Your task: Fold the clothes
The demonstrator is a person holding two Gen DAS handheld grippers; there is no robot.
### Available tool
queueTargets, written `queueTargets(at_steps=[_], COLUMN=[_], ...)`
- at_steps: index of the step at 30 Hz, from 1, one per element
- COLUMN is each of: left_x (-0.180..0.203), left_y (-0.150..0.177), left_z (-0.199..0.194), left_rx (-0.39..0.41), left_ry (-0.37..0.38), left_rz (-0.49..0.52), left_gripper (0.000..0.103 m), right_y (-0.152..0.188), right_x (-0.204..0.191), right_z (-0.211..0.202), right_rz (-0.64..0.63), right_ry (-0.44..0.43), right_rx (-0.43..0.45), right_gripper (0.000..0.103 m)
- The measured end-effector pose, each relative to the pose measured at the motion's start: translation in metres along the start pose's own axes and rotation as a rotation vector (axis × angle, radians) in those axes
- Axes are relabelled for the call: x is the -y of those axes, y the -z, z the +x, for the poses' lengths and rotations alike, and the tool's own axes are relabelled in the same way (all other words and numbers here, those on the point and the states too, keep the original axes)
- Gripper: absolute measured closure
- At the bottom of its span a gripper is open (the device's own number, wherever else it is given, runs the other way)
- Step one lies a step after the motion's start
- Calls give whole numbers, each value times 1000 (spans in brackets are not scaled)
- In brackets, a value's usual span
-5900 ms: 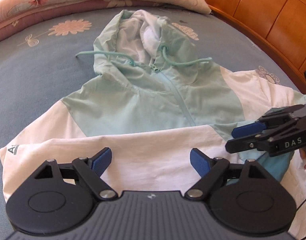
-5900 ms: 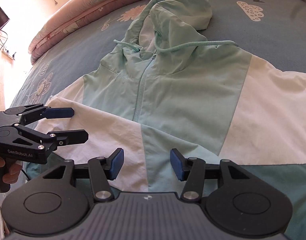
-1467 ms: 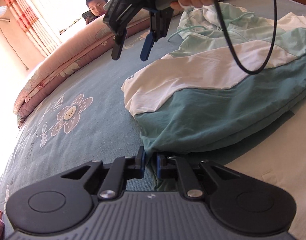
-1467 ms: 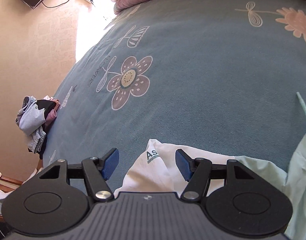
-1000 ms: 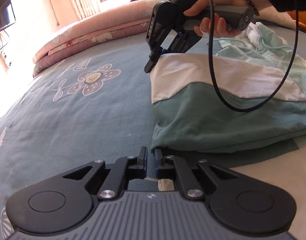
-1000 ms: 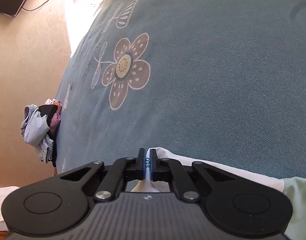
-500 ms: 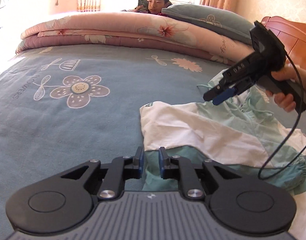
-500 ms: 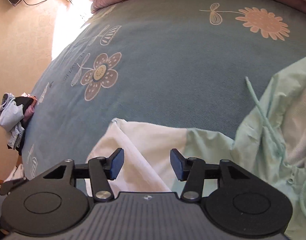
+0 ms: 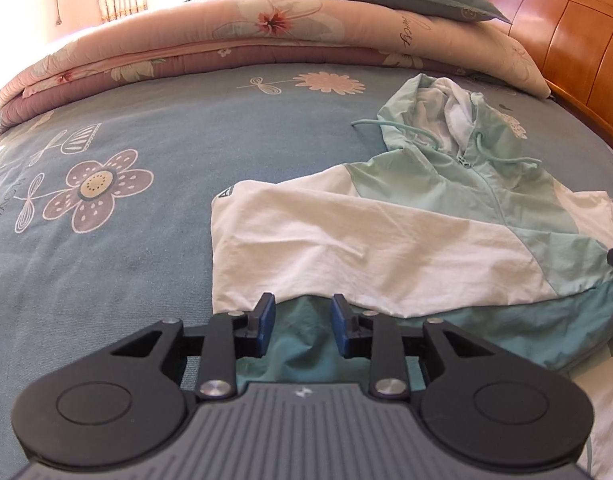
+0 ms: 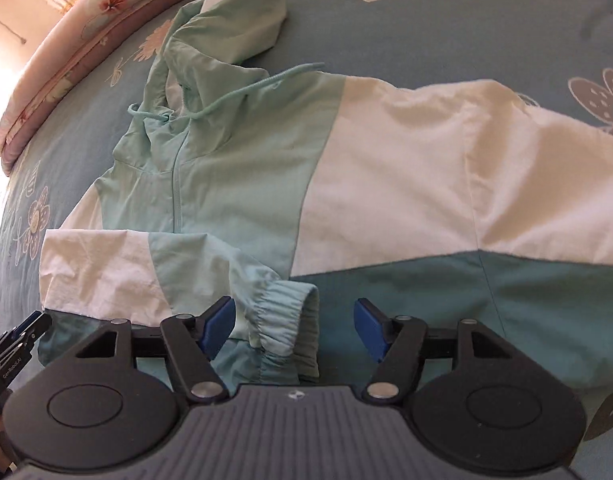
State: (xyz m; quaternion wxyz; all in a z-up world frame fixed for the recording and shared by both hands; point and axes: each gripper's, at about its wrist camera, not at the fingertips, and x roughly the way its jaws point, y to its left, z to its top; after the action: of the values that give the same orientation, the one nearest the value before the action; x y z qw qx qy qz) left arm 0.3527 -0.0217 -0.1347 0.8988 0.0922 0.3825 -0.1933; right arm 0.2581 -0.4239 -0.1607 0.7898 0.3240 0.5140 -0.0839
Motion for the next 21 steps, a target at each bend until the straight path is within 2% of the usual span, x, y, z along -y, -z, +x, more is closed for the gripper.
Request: queueTargets(at_steps=[2, 3, 4, 5, 7, 9, 12, 14, 16, 19, 21], left_x=[5, 7, 9, 11, 12, 13, 13, 11, 11, 13, 16], left_y=[1, 2, 4, 7, 12, 15, 19, 16, 9, -1, -5], left_z=[-1, 1, 4, 6, 10, 12, 19, 19, 10, -5, -1], left_rx=[1, -12, -27, -43, -66, -72, -98, -112, -78, -4, 6], left_ry=[-16, -28, -44, -66, -96, -117, -158, -159, -156, -94, -45], left_rz=[16, 23, 27, 32, 50, 71, 85, 48, 18, -23, -33], left_gripper=[64, 63, 63, 63, 63, 57, 50, 50, 52, 49, 49], right_y=[15, 20, 23, 23, 18, 9, -10, -19, -23, -16, -11], right_x=[11, 14, 16, 14, 7, -1, -10, -13, -15, -20, -22], right_z=[7, 11, 13, 14, 10, 0, -8, 0, 10, 0, -11], right_rz=[52, 77, 96, 104, 78, 39, -26, -56, -86, -143, -143], right_ry=[-38, -70, -96, -111, -116, -149, -165, -127, -64, -24, -7], right_rx=[22, 30, 34, 29, 46, 92, 155, 139, 93, 130, 170], right_gripper=[33, 36, 56, 70, 78, 82, 82, 79, 72, 65, 59])
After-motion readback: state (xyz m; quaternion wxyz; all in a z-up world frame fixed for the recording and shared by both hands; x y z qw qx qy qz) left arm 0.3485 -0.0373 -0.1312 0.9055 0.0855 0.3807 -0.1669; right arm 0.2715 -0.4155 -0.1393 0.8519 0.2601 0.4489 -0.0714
